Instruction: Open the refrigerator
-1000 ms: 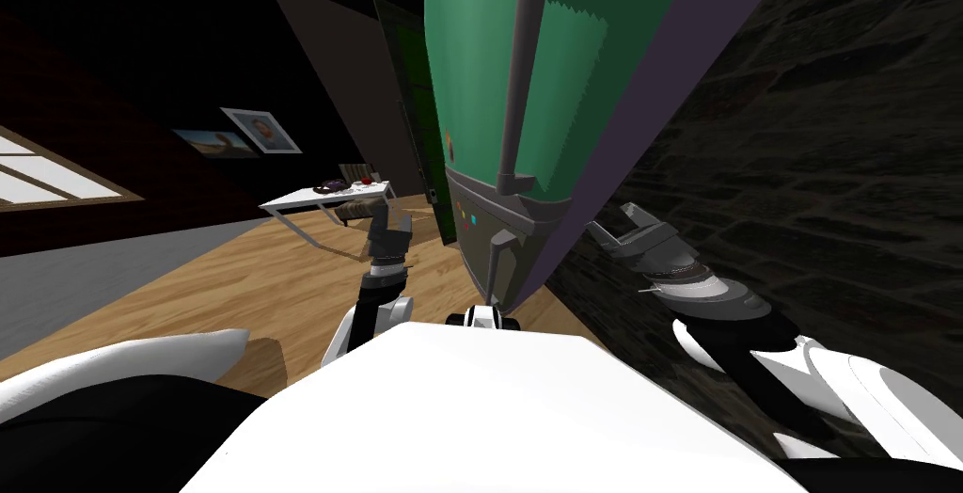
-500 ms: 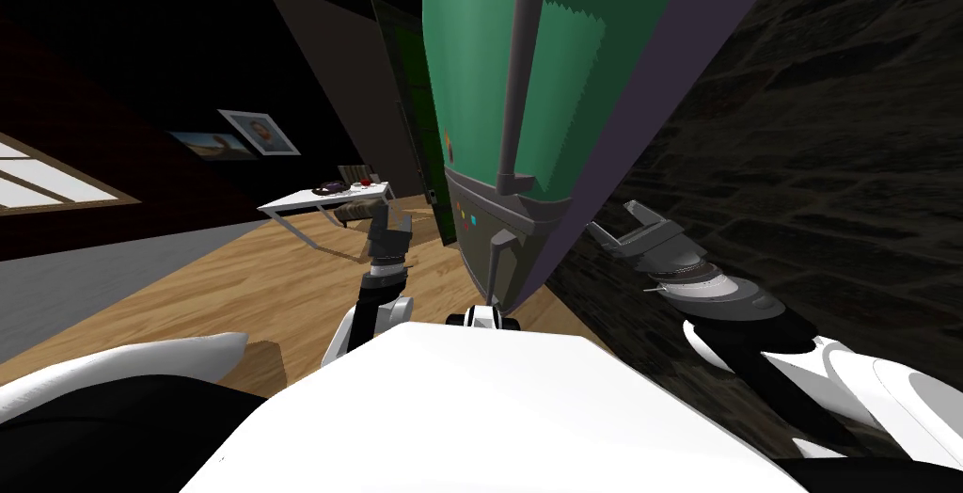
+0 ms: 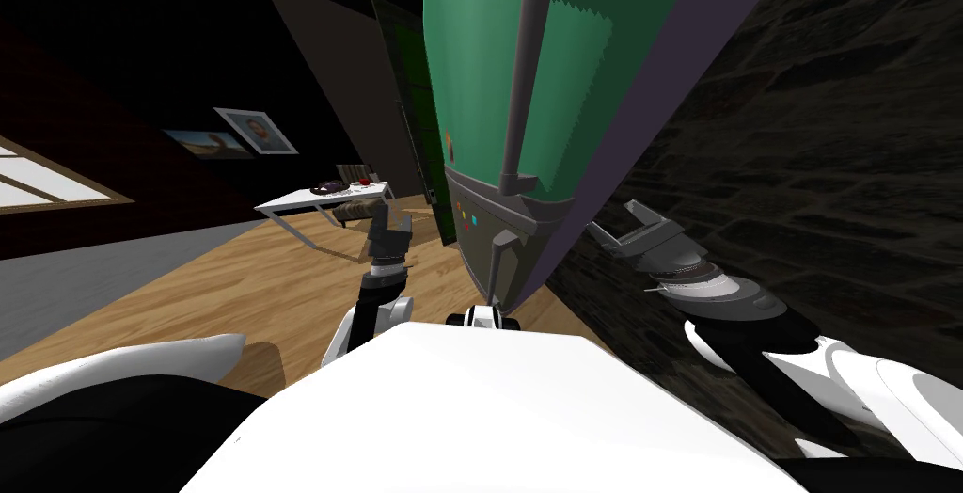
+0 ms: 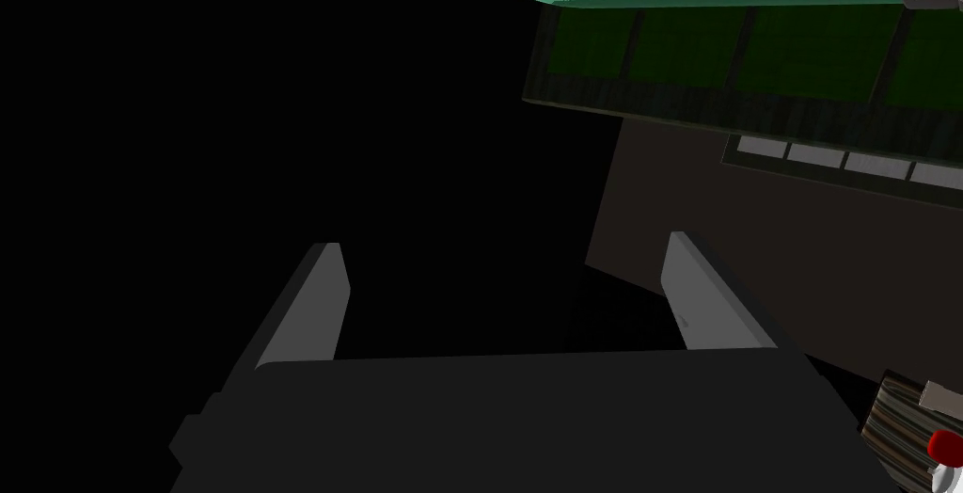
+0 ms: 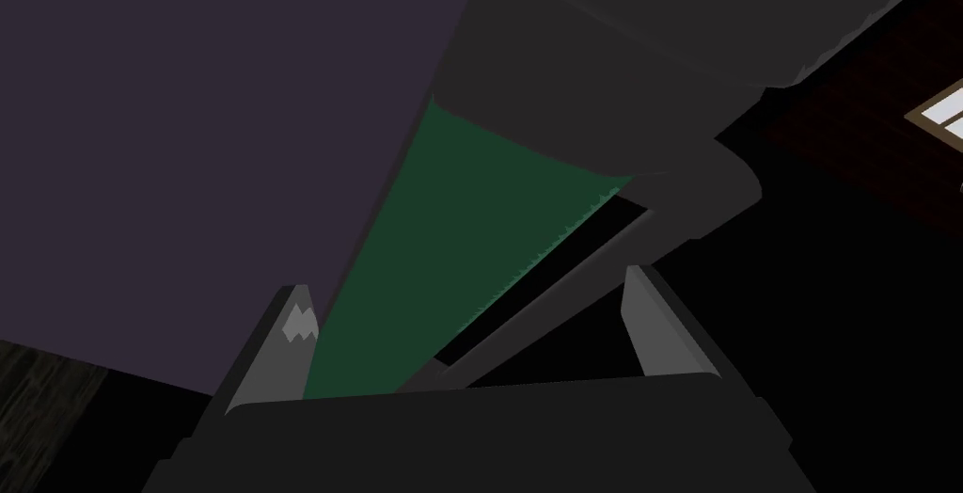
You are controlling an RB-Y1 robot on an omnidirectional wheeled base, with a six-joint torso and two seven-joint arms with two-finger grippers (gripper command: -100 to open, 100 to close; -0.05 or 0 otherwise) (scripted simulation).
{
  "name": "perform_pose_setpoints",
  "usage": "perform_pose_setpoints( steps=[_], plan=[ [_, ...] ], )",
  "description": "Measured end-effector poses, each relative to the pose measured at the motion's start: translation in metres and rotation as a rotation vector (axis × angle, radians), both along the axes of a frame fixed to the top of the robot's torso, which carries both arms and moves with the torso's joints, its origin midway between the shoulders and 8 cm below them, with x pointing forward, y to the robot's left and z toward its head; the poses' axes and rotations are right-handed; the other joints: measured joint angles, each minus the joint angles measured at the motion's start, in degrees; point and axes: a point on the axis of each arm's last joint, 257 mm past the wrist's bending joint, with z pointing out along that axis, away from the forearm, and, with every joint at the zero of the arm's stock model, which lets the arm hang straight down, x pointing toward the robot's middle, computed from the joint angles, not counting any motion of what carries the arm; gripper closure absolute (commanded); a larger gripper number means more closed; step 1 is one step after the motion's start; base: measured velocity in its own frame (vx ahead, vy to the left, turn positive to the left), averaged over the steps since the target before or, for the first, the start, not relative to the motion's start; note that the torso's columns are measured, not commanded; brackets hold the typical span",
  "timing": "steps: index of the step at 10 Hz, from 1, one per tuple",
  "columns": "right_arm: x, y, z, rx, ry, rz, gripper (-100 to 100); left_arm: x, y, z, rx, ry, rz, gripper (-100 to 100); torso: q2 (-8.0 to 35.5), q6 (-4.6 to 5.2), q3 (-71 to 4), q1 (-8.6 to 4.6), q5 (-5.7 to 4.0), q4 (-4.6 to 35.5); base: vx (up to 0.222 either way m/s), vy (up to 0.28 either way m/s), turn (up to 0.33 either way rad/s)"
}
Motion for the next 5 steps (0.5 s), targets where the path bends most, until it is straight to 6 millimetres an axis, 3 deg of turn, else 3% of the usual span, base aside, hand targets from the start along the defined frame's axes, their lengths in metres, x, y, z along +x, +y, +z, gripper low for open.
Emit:
perform_pose_setpoints(
  steps=[5],
  plan=[
    [0.0007,-0.0061,0.0022,-0.052,-0.026,-0.04,-100,0.0,0.0,0.0,0.0,0.0,0.0,0,0.0,0.0,0.0,0.15,0.05,0.0,0.0,0.031,0.001]
  ],
)
